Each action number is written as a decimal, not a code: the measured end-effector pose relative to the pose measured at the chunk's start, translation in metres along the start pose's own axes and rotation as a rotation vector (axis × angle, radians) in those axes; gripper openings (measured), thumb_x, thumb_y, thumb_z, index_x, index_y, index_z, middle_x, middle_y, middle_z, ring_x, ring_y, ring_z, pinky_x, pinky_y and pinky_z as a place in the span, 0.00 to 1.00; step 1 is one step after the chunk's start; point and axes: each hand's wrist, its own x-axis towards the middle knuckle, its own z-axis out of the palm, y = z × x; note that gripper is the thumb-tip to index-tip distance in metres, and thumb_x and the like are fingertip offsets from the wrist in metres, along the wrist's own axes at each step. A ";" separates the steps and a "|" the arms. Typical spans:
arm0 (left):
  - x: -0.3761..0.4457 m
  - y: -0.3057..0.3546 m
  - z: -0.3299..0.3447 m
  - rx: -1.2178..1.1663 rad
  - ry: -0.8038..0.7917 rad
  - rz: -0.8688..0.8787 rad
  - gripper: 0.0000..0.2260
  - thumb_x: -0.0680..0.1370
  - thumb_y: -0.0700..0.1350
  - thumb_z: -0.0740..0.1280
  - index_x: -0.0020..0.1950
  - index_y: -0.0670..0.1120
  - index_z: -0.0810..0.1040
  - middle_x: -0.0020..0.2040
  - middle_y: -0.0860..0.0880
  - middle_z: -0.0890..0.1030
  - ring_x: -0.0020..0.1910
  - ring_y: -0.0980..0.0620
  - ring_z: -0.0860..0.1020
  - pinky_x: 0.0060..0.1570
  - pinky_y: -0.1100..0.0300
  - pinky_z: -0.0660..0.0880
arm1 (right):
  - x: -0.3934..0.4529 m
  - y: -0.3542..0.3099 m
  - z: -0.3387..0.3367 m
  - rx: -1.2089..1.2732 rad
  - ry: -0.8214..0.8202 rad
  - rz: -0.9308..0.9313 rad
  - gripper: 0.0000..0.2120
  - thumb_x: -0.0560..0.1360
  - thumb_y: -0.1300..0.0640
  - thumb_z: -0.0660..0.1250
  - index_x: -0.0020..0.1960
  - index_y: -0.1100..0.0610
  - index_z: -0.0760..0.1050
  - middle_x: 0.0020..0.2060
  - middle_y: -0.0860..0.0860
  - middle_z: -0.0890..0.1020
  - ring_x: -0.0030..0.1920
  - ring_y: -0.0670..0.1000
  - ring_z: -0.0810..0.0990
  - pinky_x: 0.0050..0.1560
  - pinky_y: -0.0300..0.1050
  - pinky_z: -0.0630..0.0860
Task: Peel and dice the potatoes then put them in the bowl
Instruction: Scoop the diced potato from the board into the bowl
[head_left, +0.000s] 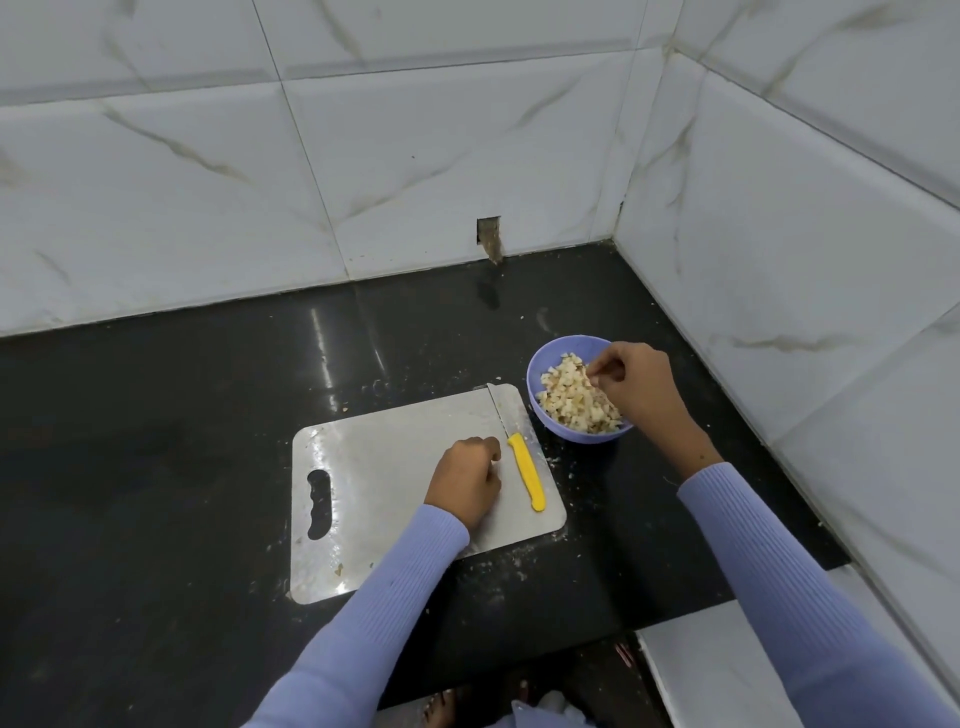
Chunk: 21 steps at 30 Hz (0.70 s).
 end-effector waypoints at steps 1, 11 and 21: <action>0.001 0.003 -0.001 0.013 -0.007 -0.009 0.10 0.76 0.35 0.61 0.56 0.40 0.76 0.48 0.42 0.79 0.47 0.44 0.76 0.48 0.55 0.75 | 0.000 0.001 -0.001 0.003 -0.025 -0.002 0.04 0.74 0.66 0.68 0.47 0.61 0.81 0.46 0.54 0.83 0.43 0.47 0.78 0.53 0.39 0.73; 0.001 0.002 -0.003 -0.024 -0.013 -0.040 0.12 0.74 0.37 0.69 0.57 0.43 0.76 0.50 0.43 0.79 0.47 0.45 0.77 0.50 0.54 0.76 | -0.005 0.008 -0.003 0.059 -0.025 -0.055 0.05 0.73 0.67 0.69 0.48 0.62 0.81 0.46 0.56 0.84 0.45 0.49 0.80 0.52 0.40 0.75; -0.003 0.015 0.005 -0.009 0.025 -0.042 0.13 0.78 0.35 0.62 0.62 0.43 0.76 0.54 0.43 0.79 0.51 0.46 0.77 0.52 0.58 0.74 | -0.006 0.015 0.012 0.040 -0.033 -0.021 0.05 0.74 0.64 0.68 0.48 0.59 0.82 0.48 0.54 0.84 0.49 0.50 0.81 0.52 0.37 0.72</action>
